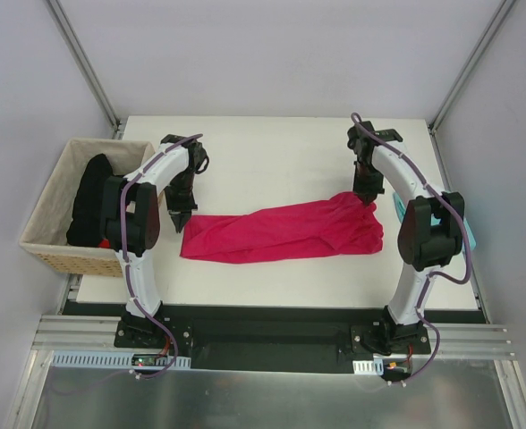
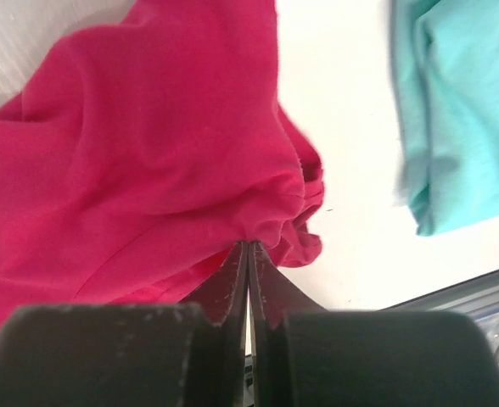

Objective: Fold and stack the t-shirts
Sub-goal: Fold the other side of the tshirt into a rectangle

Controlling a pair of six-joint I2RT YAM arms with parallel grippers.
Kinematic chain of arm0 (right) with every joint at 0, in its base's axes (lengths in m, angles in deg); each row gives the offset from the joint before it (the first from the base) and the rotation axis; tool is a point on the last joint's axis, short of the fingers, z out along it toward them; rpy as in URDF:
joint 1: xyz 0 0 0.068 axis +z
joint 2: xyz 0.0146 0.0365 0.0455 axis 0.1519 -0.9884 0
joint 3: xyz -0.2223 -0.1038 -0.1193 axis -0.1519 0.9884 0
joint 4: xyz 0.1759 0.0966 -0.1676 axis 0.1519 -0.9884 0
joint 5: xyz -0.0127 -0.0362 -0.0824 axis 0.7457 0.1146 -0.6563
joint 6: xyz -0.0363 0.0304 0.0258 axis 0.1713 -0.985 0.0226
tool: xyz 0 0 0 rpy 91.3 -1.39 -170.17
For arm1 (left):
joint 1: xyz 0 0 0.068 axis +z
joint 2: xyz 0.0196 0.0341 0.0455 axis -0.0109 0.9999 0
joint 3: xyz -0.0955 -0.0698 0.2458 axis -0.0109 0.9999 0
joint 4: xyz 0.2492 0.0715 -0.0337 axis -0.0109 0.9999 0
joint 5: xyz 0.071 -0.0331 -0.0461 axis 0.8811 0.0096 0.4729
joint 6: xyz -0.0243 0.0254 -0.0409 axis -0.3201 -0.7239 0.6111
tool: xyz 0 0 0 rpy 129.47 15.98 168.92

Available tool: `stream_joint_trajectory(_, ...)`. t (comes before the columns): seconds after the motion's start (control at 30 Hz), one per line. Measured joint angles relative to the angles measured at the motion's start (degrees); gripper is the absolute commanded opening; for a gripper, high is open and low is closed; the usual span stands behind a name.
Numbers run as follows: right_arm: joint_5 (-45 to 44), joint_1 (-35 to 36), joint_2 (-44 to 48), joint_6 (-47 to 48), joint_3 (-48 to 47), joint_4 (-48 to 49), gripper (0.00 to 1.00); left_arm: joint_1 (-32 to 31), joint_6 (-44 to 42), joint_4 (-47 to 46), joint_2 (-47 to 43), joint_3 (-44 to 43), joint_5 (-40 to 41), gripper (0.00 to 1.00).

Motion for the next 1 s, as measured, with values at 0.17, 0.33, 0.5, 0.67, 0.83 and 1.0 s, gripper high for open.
stream_joint_trajectory(0.17,-2.8,0.0,-0.8,0.9,-2.5,-0.3,0.01,0.0,0.0,0.0,0.0,0.0,0.0,0.06)
stream_joint_trajectory(0.33,-3.5,0.0,-3.1,1.0,-1.5,-0.3,0.01,0.0,0.0,0.0,0.0,0.0,0.0,0.06)
stream_joint_trajectory(0.5,-3.5,0.0,-6.2,1.2,0.0,-0.5,0.01,0.0,0.0,0.0,0.0,0.0,0.0,0.06)
stream_joint_trajectory(0.67,-3.3,0.0,-7.7,1.3,1.5,-0.1,0.01,0.0,0.0,0.0,0.0,0.0,0.0,0.06)
stream_joint_trajectory(0.83,-2.8,0.0,-7.7,1.3,5.6,0.8,0.01,0.0,0.0,0.0,0.0,0.2,0.0,0.06)
stream_joint_trajectory(1.0,-1.6,0.0,-7.6,1.0,10.0,1.2,0.01,0.0,0.0,0.0,0.0,0.3,0.0,0.06)
